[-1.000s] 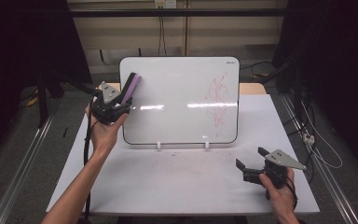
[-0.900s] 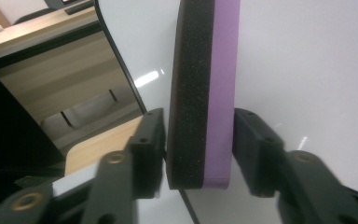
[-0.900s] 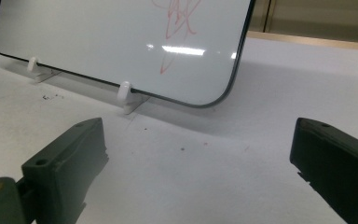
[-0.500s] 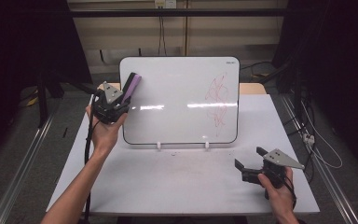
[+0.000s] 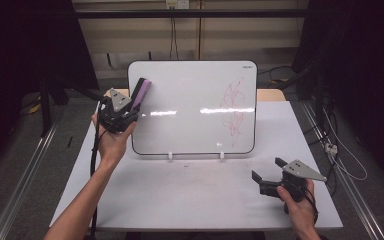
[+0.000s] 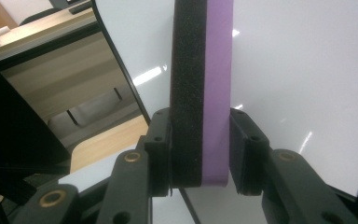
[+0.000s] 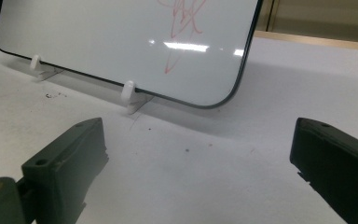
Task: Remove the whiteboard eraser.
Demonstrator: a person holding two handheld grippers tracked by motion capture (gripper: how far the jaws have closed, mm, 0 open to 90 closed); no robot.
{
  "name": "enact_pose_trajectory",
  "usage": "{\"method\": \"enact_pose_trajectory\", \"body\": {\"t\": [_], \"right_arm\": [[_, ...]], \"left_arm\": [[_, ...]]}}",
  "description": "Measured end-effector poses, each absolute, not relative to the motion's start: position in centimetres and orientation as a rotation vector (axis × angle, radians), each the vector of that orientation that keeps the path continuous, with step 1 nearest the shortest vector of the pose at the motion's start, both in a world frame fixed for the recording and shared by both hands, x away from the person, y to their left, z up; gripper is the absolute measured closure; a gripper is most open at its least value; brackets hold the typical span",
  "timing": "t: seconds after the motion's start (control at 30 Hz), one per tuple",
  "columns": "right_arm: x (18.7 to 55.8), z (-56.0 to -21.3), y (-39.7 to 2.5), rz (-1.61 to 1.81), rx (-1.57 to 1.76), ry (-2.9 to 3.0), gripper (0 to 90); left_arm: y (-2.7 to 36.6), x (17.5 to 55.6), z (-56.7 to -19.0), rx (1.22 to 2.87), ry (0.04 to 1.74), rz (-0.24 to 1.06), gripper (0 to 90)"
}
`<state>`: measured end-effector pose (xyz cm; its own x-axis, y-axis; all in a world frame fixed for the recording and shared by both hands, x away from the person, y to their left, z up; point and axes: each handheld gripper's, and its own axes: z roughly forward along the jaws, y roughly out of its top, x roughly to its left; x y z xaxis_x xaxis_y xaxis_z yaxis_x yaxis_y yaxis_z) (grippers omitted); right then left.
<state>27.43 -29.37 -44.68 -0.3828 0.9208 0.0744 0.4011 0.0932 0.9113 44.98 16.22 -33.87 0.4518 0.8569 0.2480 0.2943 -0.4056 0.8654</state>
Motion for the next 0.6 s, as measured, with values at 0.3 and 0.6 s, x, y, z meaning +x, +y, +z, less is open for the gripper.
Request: {"method": "enact_pose_trajectory", "body": {"t": [0.3, 0.6], "right_arm": [[27.5, -44.7, -29.2, 1.258, 1.296, 1.85, 3.6], [27.5, -44.8, -29.1, 1.289, 1.309, 1.839, 3.6]], "left_arm": [[16.1, 43.8, -33.0, 1.891, 0.939, 0.904, 64.6], [16.6, 43.0, -32.8, 1.833, 0.932, 0.846, 64.4]]}}
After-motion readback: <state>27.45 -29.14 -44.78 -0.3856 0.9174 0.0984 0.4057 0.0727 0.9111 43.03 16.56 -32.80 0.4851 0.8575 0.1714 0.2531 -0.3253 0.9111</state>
